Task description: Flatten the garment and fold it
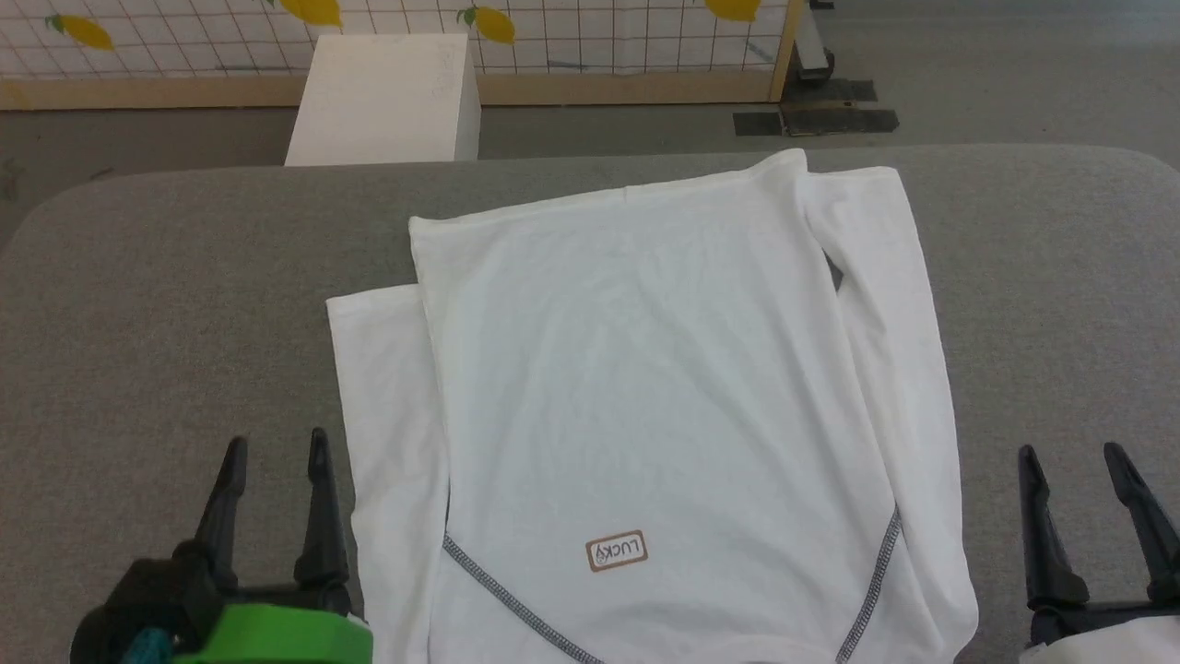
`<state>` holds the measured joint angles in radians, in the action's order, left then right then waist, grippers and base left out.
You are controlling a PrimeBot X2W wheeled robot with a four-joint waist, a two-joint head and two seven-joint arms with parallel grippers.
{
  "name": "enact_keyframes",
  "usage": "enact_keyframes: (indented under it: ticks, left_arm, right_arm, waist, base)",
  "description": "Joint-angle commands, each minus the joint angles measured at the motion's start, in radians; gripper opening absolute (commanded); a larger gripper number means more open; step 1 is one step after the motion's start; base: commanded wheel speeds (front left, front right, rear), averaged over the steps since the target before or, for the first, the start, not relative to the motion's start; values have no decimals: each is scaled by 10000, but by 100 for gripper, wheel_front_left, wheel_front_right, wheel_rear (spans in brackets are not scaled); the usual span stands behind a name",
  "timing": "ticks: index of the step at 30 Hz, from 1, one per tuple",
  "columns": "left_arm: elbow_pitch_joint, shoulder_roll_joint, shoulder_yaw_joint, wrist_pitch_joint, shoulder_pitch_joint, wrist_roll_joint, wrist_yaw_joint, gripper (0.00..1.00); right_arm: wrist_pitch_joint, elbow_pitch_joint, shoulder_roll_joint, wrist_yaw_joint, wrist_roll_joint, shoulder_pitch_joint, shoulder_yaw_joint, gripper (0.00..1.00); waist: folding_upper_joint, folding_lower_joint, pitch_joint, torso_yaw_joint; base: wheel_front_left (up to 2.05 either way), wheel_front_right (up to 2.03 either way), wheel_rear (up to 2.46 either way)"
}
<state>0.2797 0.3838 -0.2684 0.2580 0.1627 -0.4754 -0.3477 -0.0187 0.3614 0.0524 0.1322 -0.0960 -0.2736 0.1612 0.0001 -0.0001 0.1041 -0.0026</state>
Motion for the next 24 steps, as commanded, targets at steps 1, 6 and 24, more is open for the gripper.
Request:
enact_keyframes:
  ticks: [1, 6, 24]
  left_arm:
    - [-160, 257, 47, -135, -603, -11, 261, 100]
    - [-385, 1666, 5, -1943, -3212, -29, 1521, 100]
    - [-4028, 3523, -714, -8392, -8875, -2448, 4368, 100]
  right_arm:
    - [106, -15, -19, -15, 11, 318, -46, 100]
    - [140, 131, -20, -15, 161, 891, -100, 100]
    - [-16, 789, -21, -15, 512, 2828, -749, 100]
  waist:
    - [-1, 1, 307, 103]
    - [-1, 1, 1073, 220]
    - [-1, 1, 4490, -118]
  base:
    - [0, 0, 0]
    - [0, 0, 0]
    - [0, 0, 0]
